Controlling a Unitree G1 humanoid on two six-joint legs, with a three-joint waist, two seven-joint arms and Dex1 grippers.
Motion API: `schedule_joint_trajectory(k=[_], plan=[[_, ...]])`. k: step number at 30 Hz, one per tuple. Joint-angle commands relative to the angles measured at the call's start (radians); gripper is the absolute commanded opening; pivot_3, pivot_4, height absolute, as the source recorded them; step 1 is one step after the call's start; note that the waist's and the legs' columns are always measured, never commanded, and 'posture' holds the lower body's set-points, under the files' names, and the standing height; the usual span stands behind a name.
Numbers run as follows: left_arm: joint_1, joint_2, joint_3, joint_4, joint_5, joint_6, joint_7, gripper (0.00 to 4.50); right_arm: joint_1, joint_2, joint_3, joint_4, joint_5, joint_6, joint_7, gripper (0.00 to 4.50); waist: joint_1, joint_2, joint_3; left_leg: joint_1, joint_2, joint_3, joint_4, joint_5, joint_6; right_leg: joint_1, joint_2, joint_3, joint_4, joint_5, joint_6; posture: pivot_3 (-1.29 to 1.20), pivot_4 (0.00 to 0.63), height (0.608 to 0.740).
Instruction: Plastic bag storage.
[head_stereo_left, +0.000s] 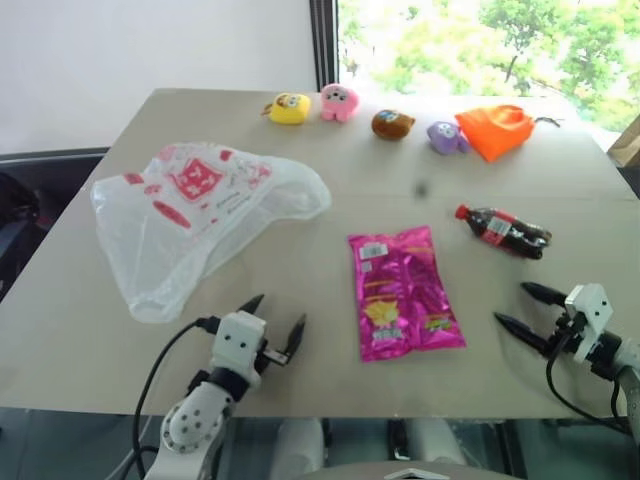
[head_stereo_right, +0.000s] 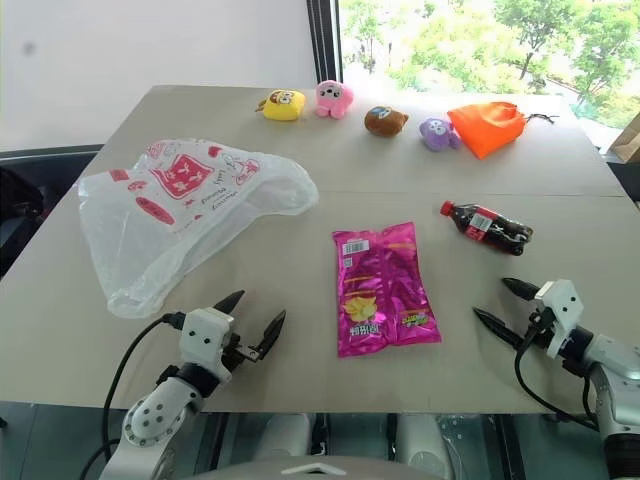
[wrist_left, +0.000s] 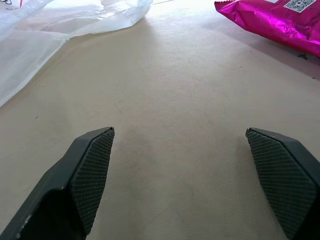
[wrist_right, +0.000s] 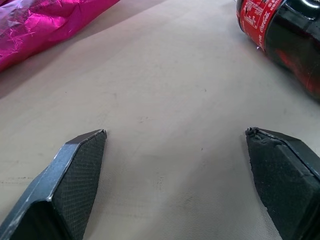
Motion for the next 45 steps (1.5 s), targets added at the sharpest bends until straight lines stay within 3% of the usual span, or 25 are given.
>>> schedule_joint_trajectory(k=[1, 29, 33, 39, 45], plan=[[0.000, -0.002, -0.002, -0.008, 0.000, -0.031, -0.007, 4.44, -0.009, -0.002, -0.024, -0.002, 0.017, -0.022, 0.011, 4.49, 0.000, 0.000, 0.000, 0.000, 0.000, 0.000, 0.000, 0.000, 0.000, 0.000, 0.000, 0.000, 0.000, 0.000, 0.000, 0.00, 0.150, 0.740], [-0.014, -0.046, 0.014, 0.021, 0.021, -0.118, 0.038, 4.44, -0.060, 0.009, -0.002, 0.016, 0.020, -0.045, 0.082, 4.49, 0.000, 0.000, 0.000, 0.000, 0.000, 0.000, 0.000, 0.000, 0.000, 0.000, 0.000, 0.000, 0.000, 0.000, 0.000, 0.00, 0.150, 0.740], [-0.007, -0.088, 0.034, -0.046, 0.054, -0.118, 0.107, 4.44, -0.041, 0.006, -0.008, -0.080, 0.103, 0.015, 0.146, 4.49, 0.000, 0.000, 0.000, 0.000, 0.000, 0.000, 0.000, 0.000, 0.000, 0.000, 0.000, 0.000, 0.000, 0.001, 0.002, 0.00, 0.150, 0.740], [0.050, -0.139, 0.046, -0.153, 0.215, -0.132, 0.239, 4.44, -0.001, -0.037, 0.021, -0.431, 0.264, 0.248, 0.153, 4.49, -0.002, 0.001, 0.001, 0.000, 0.000, 0.000, 0.000, 0.000, 0.000, 0.000, 0.000, 0.001, 0.000, 0.002, 0.003, 0.00, 0.150, 0.740], [0.061, -0.277, 0.138, -0.210, 0.247, -0.030, 0.397, 4.44, 0.021, -0.083, 0.073, -0.562, 0.250, 0.278, 0.207, 4.49, 0.002, -0.002, 0.002, -0.002, 0.000, -0.002, 0.000, 0.000, 0.000, 0.000, 0.000, -0.002, -0.002, 0.000, 0.000, 0.00, 0.150, 0.740]])
